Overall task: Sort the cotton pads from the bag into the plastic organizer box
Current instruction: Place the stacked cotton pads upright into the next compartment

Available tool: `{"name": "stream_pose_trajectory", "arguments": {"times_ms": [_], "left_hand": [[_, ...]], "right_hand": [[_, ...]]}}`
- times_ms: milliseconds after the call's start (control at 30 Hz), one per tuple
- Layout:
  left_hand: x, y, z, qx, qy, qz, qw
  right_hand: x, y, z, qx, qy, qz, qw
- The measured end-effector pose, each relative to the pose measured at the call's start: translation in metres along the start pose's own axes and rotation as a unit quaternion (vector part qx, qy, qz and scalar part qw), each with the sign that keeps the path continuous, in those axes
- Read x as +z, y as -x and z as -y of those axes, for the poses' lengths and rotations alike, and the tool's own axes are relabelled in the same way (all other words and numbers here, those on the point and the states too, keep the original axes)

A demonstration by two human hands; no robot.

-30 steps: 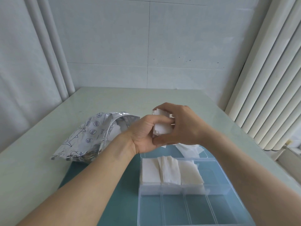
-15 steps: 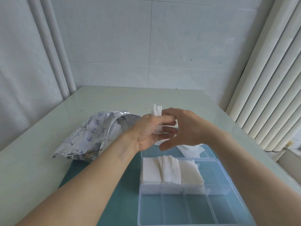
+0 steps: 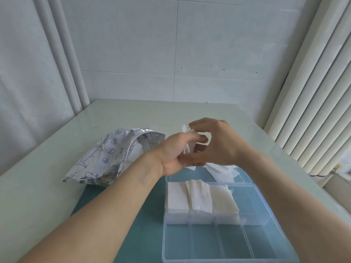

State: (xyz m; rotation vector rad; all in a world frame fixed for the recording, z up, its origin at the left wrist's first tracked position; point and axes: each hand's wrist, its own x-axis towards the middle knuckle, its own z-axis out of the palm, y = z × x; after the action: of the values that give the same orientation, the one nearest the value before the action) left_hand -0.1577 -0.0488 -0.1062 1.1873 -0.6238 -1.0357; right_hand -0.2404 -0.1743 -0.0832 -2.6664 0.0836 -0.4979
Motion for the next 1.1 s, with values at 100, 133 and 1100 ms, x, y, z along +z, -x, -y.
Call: {"name": "stream_pose_trajectory", "arguments": {"times_ms": [100, 133, 1100], "left_hand": [[0.000, 0.004, 0.001, -0.025, -0.002, 0.018, 1.000], [0.001, 0.003, 0.002, -0.012, -0.004, 0.015, 1.000], [0.019, 0.046, -0.041, 0.036, -0.541, 0.070, 0.837]], "right_hand": [[0.002, 0.002, 0.006, -0.004, -0.045, 0.046, 0.998], [0.003, 0.002, 0.008, -0.004, -0.049, 0.054, 0.997], [-0.065, 0.075, -0.011, 0.252, -0.265, 0.059, 0.929]]}}
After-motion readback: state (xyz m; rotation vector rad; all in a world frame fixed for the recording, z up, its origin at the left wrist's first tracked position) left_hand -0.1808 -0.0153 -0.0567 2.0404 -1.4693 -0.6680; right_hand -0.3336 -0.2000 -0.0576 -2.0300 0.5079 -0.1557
